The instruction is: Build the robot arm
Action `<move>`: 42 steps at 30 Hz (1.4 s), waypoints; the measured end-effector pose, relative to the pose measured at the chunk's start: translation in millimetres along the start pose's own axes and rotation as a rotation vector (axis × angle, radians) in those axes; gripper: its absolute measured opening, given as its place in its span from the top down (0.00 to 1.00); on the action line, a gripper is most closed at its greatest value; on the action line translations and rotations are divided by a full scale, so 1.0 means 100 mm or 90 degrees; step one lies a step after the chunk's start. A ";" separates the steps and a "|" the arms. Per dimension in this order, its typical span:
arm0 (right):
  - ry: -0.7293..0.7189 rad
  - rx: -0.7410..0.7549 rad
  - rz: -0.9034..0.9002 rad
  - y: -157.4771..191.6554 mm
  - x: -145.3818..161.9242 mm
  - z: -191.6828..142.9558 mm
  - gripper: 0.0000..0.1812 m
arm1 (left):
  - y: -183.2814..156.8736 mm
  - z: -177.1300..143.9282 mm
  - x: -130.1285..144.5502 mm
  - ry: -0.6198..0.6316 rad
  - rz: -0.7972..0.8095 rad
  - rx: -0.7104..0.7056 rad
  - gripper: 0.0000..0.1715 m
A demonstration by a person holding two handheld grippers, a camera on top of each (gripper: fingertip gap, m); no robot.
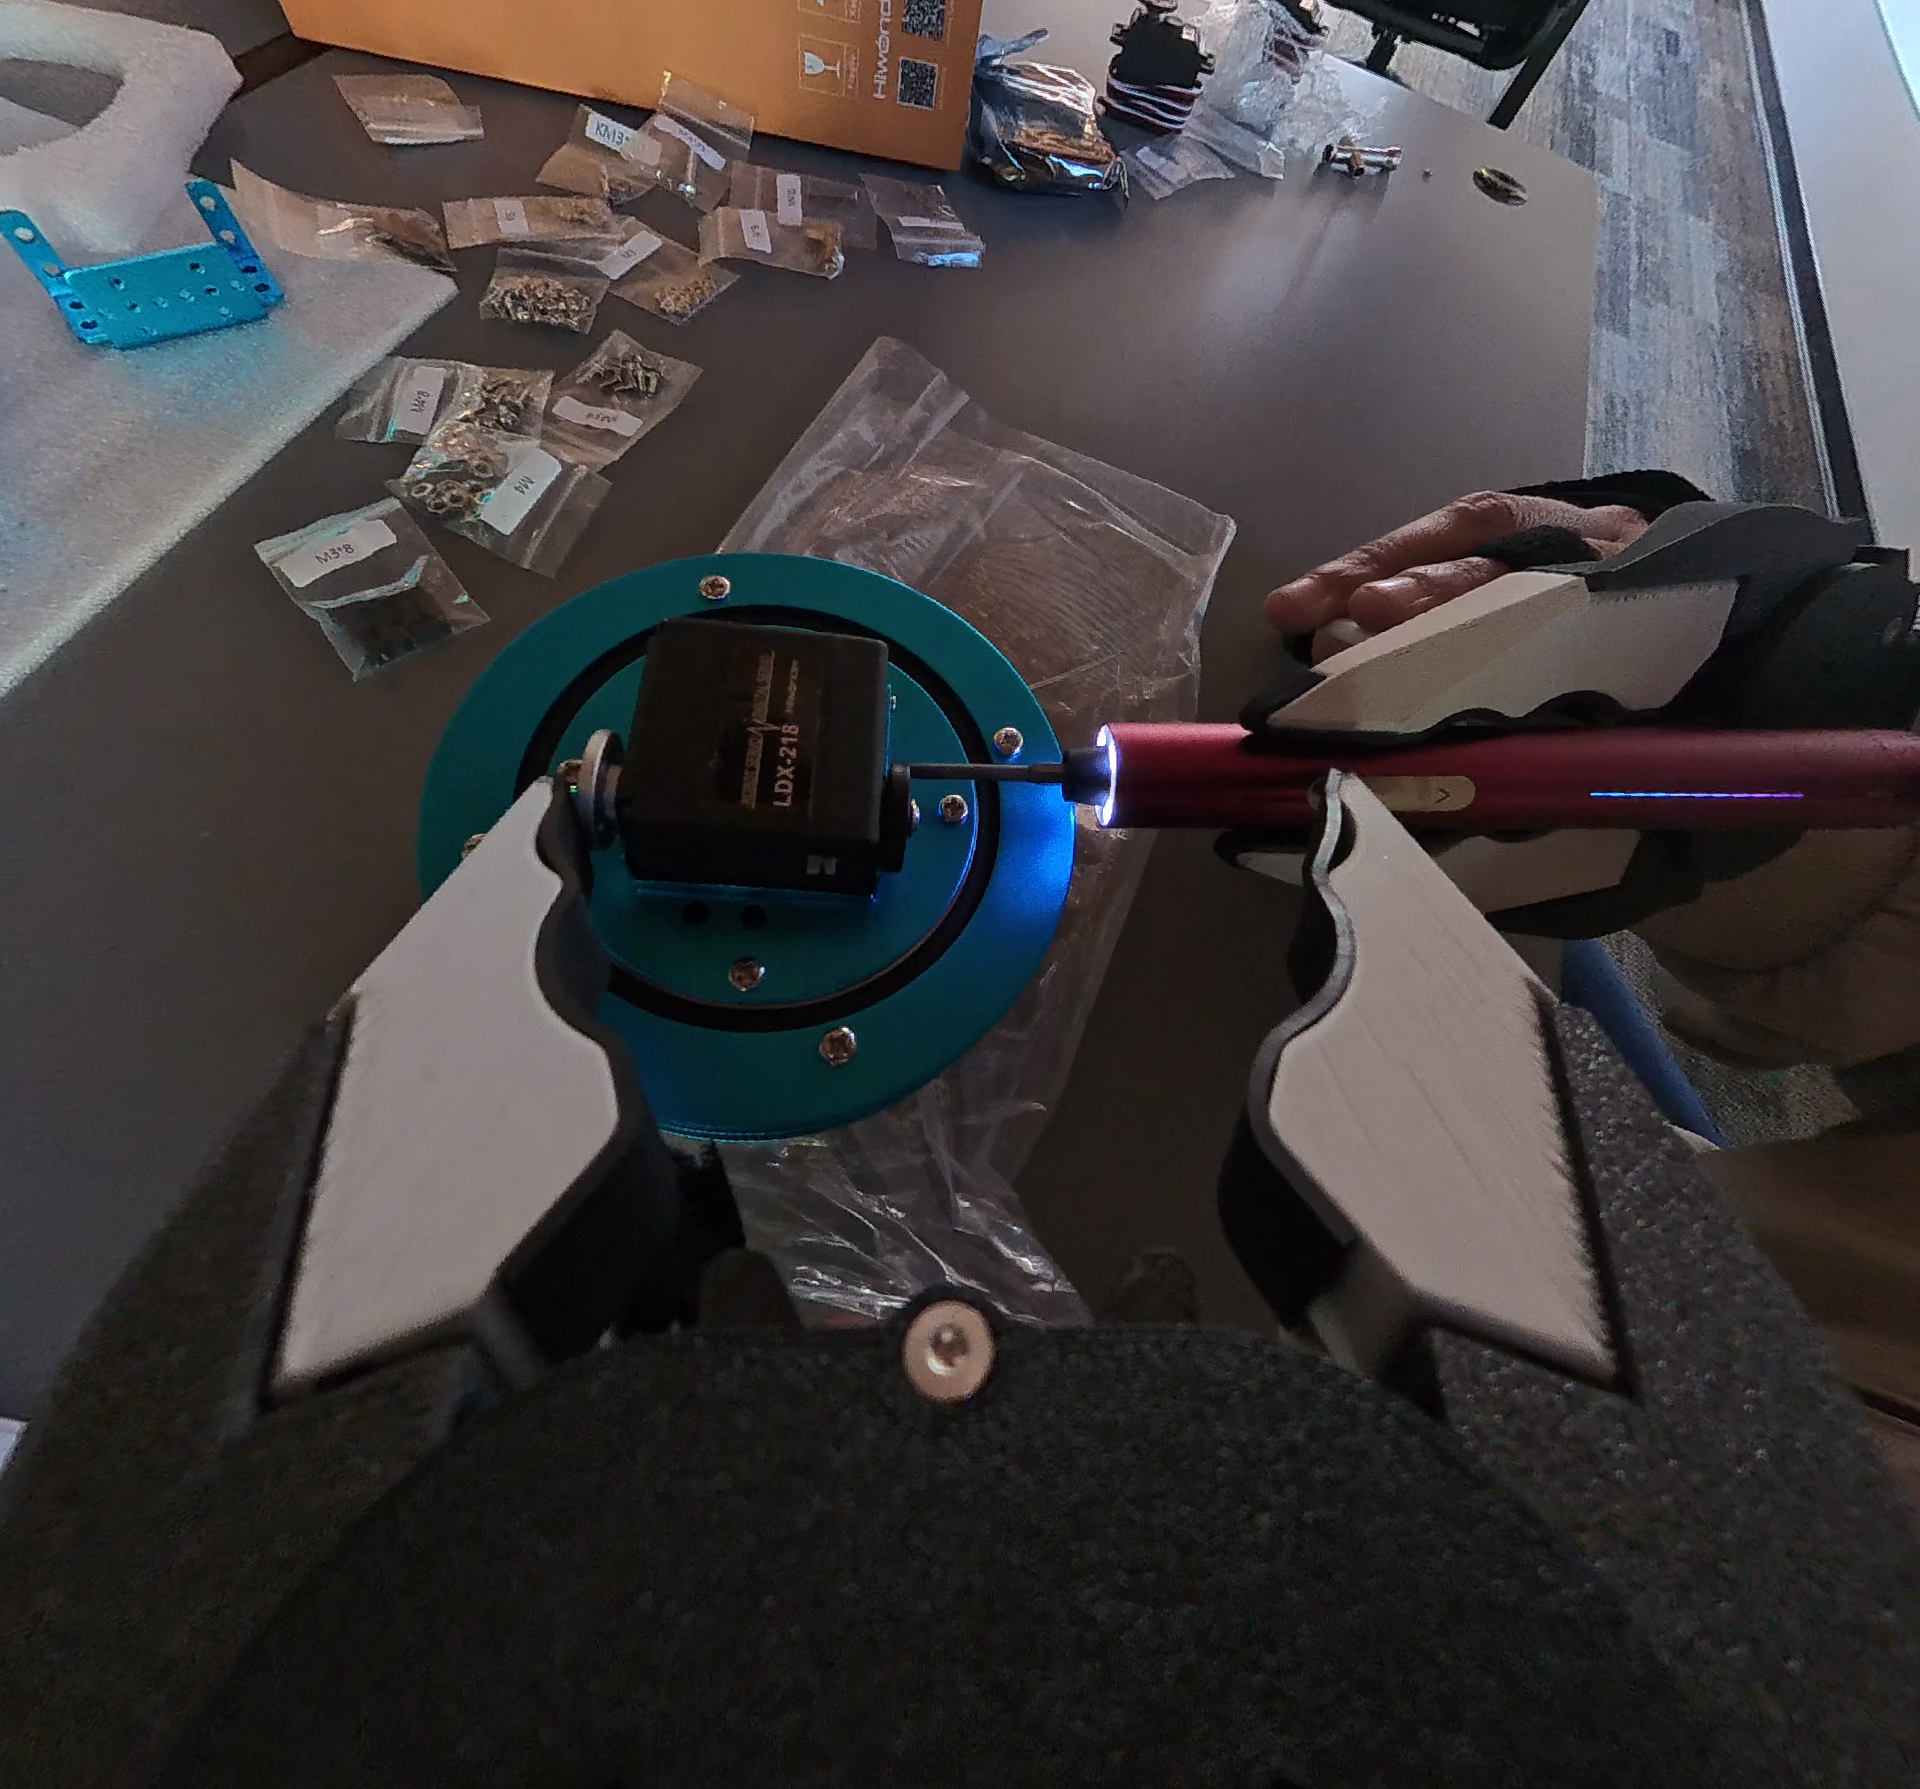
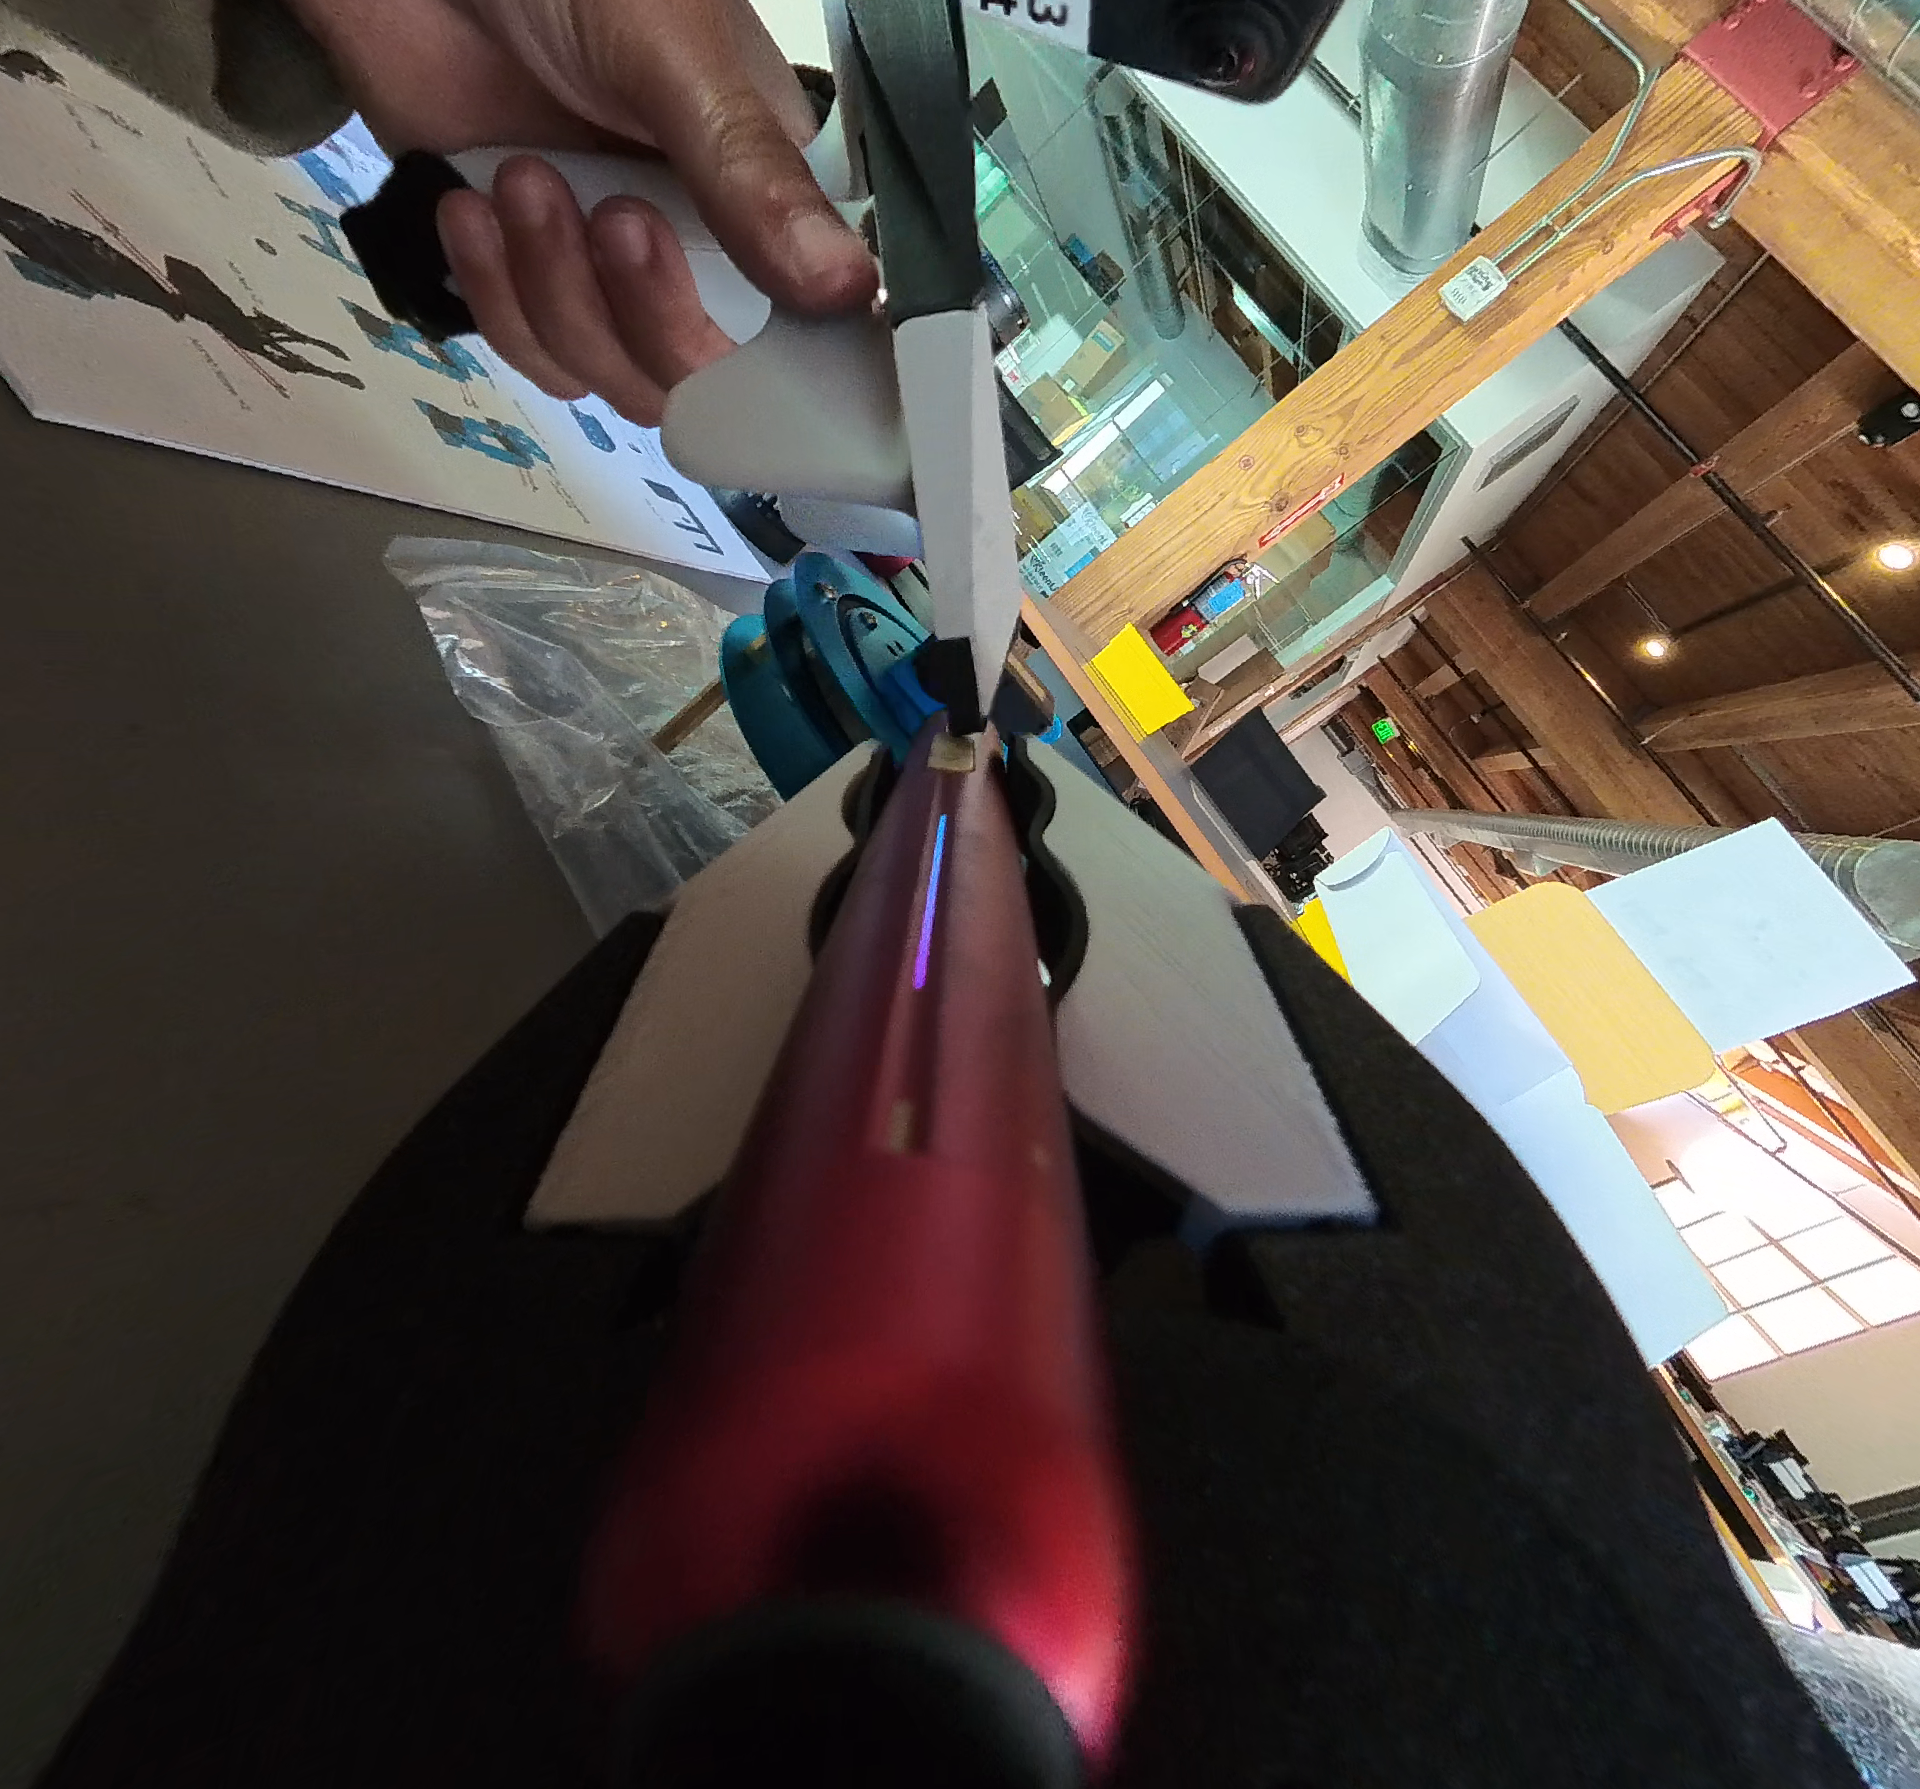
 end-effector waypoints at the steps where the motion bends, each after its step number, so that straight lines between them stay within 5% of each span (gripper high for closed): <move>1: 0.000 0.001 -0.002 0.00 0.00 0.00 0.89 | 0.00 0.00 0.00 -0.002 0.001 0.000 0.22; 27: -0.023 -0.018 -0.006 0.02 -0.01 0.00 0.88 | 0.01 0.01 0.06 -0.019 0.068 -0.001 0.23; 42: -0.006 -0.005 0.004 0.00 0.01 0.01 0.89 | 0.04 0.05 -0.02 -0.024 0.015 0.022 0.18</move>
Point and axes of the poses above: each gripper's, where its closed fingertips meet, z out along the fingers, x out of its underside, y = z × x across the jaws, the point moved 1 cm from there along -z, back along the fingers, and after that the axes turned 7 degrees about z, right-handed, at the moved point
